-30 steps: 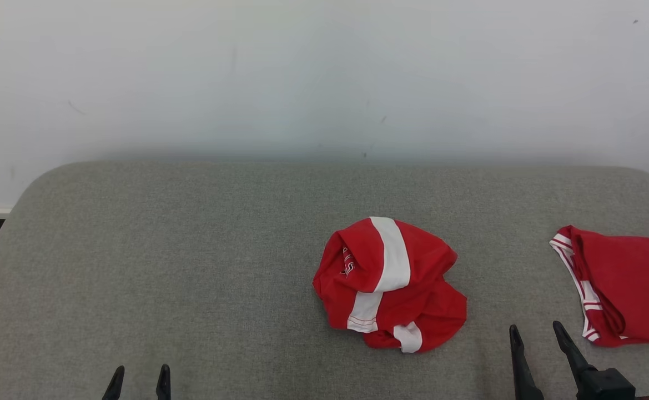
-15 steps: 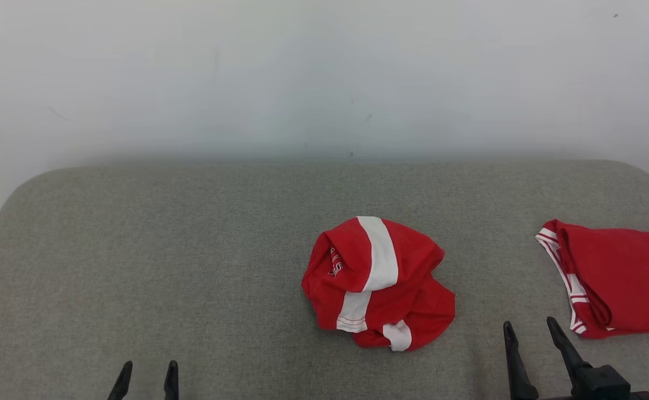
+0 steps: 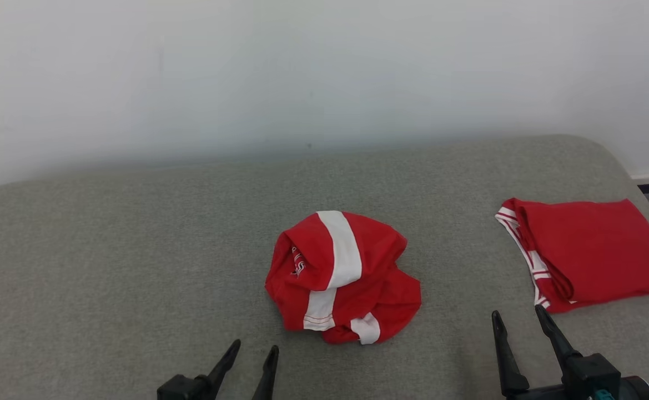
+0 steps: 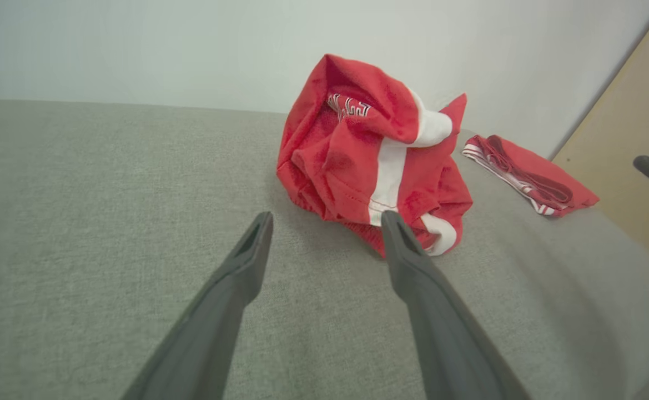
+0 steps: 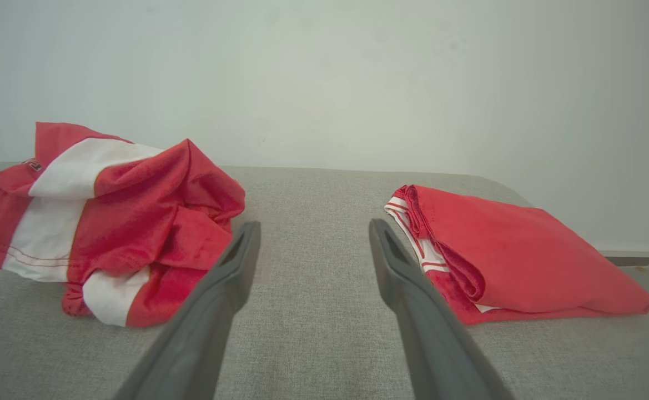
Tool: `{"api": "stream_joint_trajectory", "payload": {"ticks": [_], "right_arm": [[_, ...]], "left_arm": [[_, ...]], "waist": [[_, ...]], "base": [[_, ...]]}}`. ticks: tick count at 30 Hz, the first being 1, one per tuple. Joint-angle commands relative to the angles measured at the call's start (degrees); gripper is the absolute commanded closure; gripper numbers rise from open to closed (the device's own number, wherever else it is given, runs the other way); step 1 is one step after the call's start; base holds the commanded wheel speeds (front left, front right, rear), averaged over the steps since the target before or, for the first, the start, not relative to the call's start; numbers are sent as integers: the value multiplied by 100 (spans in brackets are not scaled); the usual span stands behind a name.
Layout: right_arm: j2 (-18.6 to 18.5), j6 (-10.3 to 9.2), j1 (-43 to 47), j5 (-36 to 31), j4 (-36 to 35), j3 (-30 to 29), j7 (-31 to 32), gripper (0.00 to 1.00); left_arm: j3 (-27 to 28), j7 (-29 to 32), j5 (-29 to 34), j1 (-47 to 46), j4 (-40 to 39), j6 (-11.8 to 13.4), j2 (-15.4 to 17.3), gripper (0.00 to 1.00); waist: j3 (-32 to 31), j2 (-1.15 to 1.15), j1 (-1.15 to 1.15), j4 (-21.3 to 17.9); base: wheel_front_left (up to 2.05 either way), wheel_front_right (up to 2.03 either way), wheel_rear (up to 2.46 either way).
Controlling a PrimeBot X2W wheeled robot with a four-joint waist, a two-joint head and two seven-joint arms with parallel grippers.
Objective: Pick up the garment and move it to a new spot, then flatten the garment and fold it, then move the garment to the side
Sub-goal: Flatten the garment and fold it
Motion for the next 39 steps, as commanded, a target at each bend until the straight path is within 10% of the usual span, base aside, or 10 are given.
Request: {"api": "stream_joint_trajectory", "payload": {"ticks": [1, 14, 15, 16, 32, 39], "right_arm": [[-28, -15, -30, 35, -18, 15, 9, 0], [6, -15, -142, 80, -15, 6, -56, 0], [20, -15, -153, 85, 5, -2, -69, 0], [27, -15, -158, 84, 15, -8, -86, 0], [71, -15, -163, 58, 164, 41, -154, 0], [79, -15, -125, 74, 206, 86, -156, 0]], "left_arm": [[-12, 9, -47, -188, 174, 9, 2, 0], [86, -14, -265, -1300, 1421, 31, -154, 0], [124, -72, -211, -1386, 1476, 99, -130, 70], [156, -103, -191, -1424, 1468, 112, -124, 100], [808, -207, 586, -3159, -393, 378, 257, 100], [391, 285, 488, -3779, -694, 299, -128, 100]], "waist": [[171, 0, -1, -334], [538, 0, -1, -1021], [567, 0, -1, -1036], [576, 0, -1, -1034], [349, 0, -1, -503], [300, 0, -1, -538]], "base": [[0, 0, 0], [0, 0, 0], [0, 0, 0], [0, 0, 0], [0, 0, 0], [0, 0, 0]]}}
